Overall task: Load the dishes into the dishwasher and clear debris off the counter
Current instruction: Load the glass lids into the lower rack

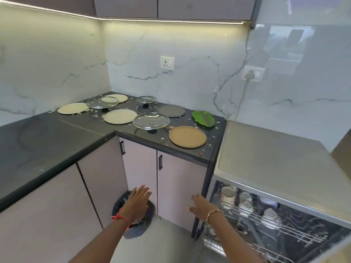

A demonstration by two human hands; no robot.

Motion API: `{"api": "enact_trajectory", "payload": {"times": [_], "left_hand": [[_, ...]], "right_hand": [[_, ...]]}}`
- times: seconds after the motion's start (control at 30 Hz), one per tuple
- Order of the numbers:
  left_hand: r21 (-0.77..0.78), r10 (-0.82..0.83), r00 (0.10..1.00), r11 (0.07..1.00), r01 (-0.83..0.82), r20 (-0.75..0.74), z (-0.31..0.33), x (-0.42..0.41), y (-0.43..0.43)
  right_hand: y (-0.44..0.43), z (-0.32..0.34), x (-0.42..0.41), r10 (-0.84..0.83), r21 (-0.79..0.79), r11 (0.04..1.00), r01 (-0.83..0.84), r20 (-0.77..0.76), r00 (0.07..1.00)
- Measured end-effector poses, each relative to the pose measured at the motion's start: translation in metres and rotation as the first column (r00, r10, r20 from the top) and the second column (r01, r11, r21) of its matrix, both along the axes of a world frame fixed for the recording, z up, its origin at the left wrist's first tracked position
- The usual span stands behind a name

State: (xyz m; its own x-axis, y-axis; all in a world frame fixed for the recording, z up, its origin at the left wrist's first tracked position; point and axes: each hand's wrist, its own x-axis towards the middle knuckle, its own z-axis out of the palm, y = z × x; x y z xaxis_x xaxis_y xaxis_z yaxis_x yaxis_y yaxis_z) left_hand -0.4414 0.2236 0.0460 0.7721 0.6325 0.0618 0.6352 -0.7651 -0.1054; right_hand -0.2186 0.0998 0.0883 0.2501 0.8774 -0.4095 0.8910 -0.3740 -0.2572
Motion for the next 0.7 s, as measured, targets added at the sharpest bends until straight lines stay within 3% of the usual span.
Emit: {"api": "enact_trajectory", "payload": {"times": [0.17,0.37,0.7], "left_hand": [[0.005,0.059,0.996,0.998,-0.06,0.063,0.009,-0.051,0.053],[-0.174,0.179,0.97,0.973,-0.15,0.164,0.027,-0.075,0.094],[-0.144,0.163,0.967,0.98,-0.136,0.196,0.031,-0.056,0.186]], "right_hand": [[0.052,0.009,-0.043,-0.008,0.012,1.0,0.009,-0.063,0.998],[0.12,0.028,-0.056,-0.046,0.083,0.995,0.055,-0.102,0.994],[0.234,0.042,-0.047,-0.208,0.282,0.914,0.292,-0.293,0.933]]}}
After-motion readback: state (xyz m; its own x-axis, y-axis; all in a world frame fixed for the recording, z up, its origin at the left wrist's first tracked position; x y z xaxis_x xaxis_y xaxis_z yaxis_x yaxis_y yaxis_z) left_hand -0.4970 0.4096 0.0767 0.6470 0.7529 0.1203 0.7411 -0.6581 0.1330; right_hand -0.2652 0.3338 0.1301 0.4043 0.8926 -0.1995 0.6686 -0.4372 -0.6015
